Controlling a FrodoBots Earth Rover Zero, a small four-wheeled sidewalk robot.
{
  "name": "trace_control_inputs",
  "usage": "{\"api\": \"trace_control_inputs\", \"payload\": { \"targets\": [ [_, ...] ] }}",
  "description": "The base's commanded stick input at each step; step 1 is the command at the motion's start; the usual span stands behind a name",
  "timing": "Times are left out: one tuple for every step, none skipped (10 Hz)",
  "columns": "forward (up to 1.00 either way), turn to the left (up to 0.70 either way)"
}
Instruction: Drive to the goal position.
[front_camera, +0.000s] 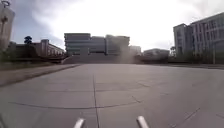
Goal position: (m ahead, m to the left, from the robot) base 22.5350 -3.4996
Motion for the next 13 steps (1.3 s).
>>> {"api": "trace_control_inputs", "payload": {
  "targets": [
    [1.0,0.0],
    [1.0,0.0],
    [1.0,0.0],
    [1.0,0.0],
    [1.0,0.0],
    [1.0,0.0],
    [1.0,0.0],
    [1.0,0.0],
    [1.0,0.0],
    [1.0,0.0],
    [1.0,0.0],
    [1.0,0.0],
    [1.0,0.0]
  ]
}}
